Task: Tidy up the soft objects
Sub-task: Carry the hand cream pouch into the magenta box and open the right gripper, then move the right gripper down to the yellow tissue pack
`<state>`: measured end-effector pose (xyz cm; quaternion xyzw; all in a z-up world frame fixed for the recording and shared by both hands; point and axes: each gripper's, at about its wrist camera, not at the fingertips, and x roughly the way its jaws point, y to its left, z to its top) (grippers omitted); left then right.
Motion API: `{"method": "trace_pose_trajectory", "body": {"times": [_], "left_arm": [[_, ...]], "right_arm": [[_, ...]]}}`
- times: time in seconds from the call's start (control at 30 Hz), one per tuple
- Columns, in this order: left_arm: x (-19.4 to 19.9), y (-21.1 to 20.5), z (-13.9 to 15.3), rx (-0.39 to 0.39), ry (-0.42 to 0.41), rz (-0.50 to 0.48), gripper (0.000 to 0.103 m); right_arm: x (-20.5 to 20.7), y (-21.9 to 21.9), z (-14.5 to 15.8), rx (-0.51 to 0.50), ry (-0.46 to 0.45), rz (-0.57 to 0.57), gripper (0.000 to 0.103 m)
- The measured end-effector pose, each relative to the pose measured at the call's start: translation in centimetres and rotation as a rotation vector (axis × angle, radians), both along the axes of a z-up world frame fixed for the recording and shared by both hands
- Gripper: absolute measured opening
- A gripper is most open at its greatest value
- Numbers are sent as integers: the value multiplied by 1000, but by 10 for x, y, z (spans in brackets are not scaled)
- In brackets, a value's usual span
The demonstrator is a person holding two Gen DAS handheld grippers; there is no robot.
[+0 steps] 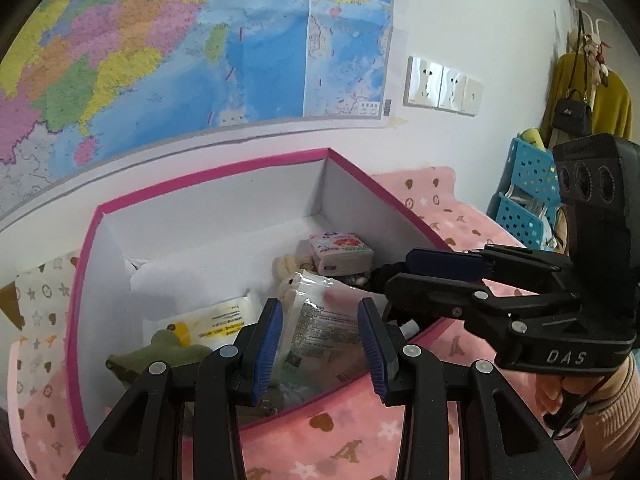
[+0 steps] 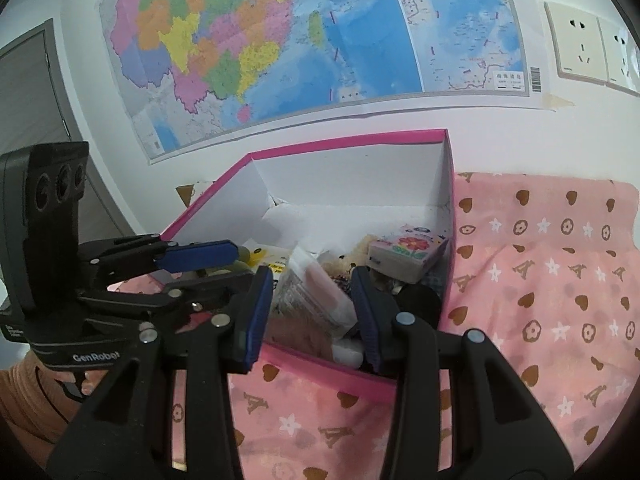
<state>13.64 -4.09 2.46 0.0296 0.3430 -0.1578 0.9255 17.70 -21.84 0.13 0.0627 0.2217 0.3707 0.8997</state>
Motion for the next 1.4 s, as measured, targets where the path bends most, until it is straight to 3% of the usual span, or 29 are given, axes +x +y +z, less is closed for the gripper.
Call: {"method": "trace_pose_trajectory", "body": {"times": [0.13, 0.3, 0.47, 0.73, 1.03, 1.17, 1.4], "left_arm": [[-10, 4, 4, -8, -20, 10, 41], [-33, 9, 14, -47, -55, 13, 53], [-59, 8, 21, -75, -82, 10, 57], [-87, 0, 12, -47, -75, 1, 63], [-111, 6, -16, -51, -7, 5, 68], [-115, 9, -39, -76, 71, -16, 68], [-126, 4, -63, -98, 154, -86, 61]], "right_arm": [[-10, -8, -1, 11, 3, 3, 44], [-34, -16, 1, 24, -11, 34, 44], [-61, -20, 0, 33, -27, 72, 50], [-94, -21, -22, 19, 40, 128, 59], [-119, -13, -63, -20, 151, 148, 59], [-128, -5, -87, -50, 228, 168, 59], [-143, -8, -103, -80, 278, 168, 59]]}}
